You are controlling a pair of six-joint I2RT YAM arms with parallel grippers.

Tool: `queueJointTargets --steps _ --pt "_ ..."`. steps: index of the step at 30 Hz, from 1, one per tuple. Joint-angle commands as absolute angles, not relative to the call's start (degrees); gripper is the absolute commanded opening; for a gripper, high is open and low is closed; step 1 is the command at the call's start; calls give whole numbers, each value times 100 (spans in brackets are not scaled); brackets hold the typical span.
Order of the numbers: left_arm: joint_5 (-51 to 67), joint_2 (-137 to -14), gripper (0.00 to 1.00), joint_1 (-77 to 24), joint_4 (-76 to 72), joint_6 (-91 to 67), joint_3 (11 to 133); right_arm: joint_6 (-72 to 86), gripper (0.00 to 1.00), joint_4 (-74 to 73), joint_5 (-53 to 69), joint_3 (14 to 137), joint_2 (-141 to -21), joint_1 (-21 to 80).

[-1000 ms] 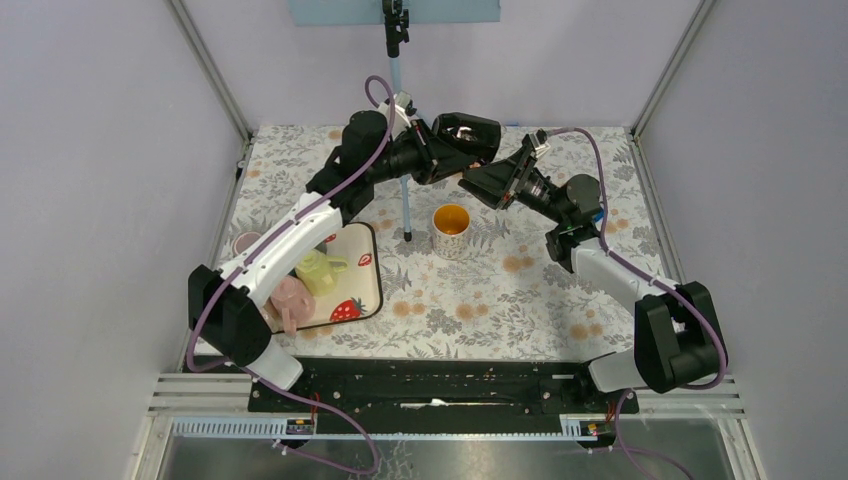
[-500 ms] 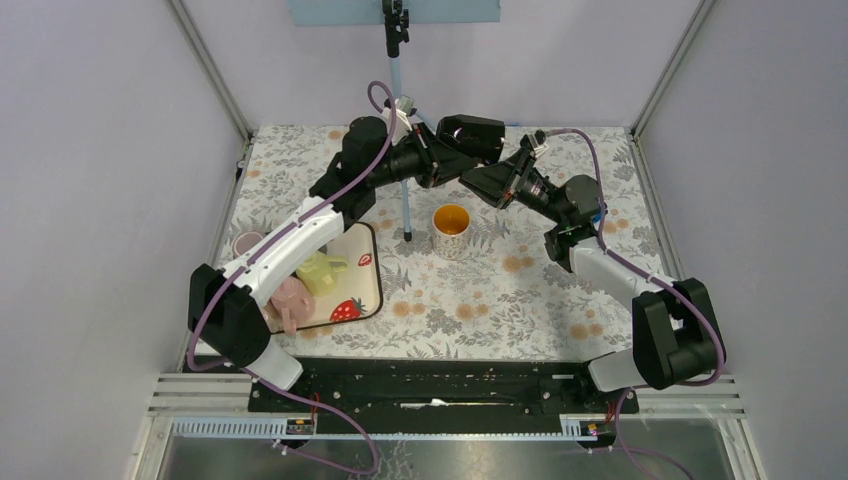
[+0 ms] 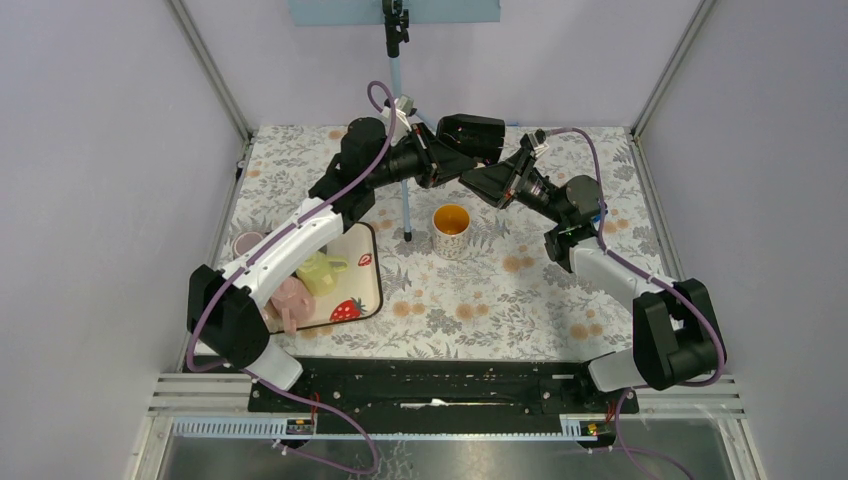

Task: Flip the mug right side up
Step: Turn over the cup on the tray.

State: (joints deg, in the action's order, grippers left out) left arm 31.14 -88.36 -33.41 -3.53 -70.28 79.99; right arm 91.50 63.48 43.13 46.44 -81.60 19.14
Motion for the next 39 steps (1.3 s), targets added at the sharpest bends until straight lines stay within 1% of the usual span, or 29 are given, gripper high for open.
queueJointTargets --steps 1,2,3,5,6,7,9,12,16,18,19,24,25,27,39 --pt "3333 -8573 4 -3384 -917 -6713 8046 8650 0 6331 4280 4861 -7919 1946" --pt "3312 -8559 12 -3384 -938 -6699 8018 8618 0 6290 4280 4879 -7890 1950" --pt "3280 -8549 18 -3384 -966 -6685 7983 8575 0 6245 4288 4904 -7866 1951" --pt "3209 -8520 22 -3383 -1028 -6653 7915 8508 0 6165 4268 4935 -7809 1947" --pt "3186 -8503 26 -3379 -1092 -6638 7864 8481 0 6136 4270 4951 -7805 1950" --pt "3156 -8473 32 -3367 -1171 -6645 7803 8464 0 6135 4283 4963 -7797 1950" --pt "3109 -8449 40 -3338 -1288 -6688 7693 8451 0 6130 4281 4966 -7779 1950" --pt "3025 -8411 60 -3278 -1382 -6697 7590 8425 0 6142 4289 4961 -7763 1959" --pt "2832 -8319 78 -3235 -1347 -6579 7493 8311 0 6042 4298 4970 -7745 1960" --pt "2771 -8302 81 -3214 -1236 -6469 7511 8213 0 5927 4283 4981 -7736 1960" --pt "2738 -8310 85 -3215 -1149 -6405 7545 8149 0 5852 4269 4990 -7722 1960" --pt "2384 -8254 88 -3210 -395 -5945 7706 7669 0 5228 4176 5145 -7589 1959" --pt "2244 -8194 94 -3215 -212 -5840 7726 7515 0 4982 4138 5201 -7527 1960" --pt "2100 -8071 99 -3213 -33 -5622 7722 7131 0 4353 4010 5323 -7370 1973" --pt "1432 -7440 99 -3217 1034 -4733 7778 5204 0 1339 3089 6062 -6810 2021"
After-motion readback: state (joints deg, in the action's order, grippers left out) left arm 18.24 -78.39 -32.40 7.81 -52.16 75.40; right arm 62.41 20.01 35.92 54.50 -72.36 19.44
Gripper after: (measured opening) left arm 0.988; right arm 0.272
